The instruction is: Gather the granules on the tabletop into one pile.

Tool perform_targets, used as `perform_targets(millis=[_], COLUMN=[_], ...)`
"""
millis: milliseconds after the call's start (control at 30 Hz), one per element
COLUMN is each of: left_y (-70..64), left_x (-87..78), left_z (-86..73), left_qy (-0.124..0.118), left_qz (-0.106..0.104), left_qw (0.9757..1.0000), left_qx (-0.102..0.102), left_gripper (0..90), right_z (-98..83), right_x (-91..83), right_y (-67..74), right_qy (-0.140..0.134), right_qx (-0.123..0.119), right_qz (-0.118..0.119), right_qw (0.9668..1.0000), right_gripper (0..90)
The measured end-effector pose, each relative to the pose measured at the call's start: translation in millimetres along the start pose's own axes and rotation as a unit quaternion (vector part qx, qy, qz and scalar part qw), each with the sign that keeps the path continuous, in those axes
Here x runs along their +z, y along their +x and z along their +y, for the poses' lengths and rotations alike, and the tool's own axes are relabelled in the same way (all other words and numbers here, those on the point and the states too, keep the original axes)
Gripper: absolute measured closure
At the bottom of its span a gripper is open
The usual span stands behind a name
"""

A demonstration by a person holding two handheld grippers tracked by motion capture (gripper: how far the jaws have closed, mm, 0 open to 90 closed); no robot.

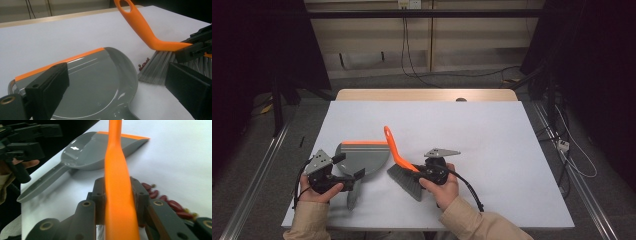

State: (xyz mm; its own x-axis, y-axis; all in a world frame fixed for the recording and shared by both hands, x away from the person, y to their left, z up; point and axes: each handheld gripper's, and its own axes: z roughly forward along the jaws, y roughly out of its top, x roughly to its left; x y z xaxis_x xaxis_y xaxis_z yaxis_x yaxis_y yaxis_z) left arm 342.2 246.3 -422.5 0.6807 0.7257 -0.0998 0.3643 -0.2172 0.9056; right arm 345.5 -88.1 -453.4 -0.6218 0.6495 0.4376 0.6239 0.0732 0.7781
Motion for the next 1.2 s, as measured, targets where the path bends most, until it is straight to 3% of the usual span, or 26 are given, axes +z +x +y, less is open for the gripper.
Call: perform_targets(millis=[600,867,1033,1200], left_y=[-0.8,-1.6,-1.4,-0.9], left_x=[0.4,0.4,0.6,0.7], left_z=[0.5,1.5,1.1,1.0], left_qy=[0.001,-0.001,0.001,0.0], left_qz=[0.001,0.0,0.0,0.0], left_qw=[1.0,1.0,1.0,1.0], left_qx=[0.005,0.006,0.004,0.003], left_gripper=[5.4,5.4,5.5,5.5], right_z=[-4.9,-5.4,0.5,11.3], right_x=[-32.3,-40.7,-40.8,-31.6], right_y=[-26.7,-32.9,-26.9,-11.4], right_qy=[-0.013,-0.032,-0.049,-0.065], right_qx=[0.015,0.031,0.038,0.02], right_qz=[-0.049,-0.049,-0.033,-0.026], right_qw=[0.9986,0.9978,0.9975,0.9974], right_gripper=[69.6,70.2,71.0,71.1])
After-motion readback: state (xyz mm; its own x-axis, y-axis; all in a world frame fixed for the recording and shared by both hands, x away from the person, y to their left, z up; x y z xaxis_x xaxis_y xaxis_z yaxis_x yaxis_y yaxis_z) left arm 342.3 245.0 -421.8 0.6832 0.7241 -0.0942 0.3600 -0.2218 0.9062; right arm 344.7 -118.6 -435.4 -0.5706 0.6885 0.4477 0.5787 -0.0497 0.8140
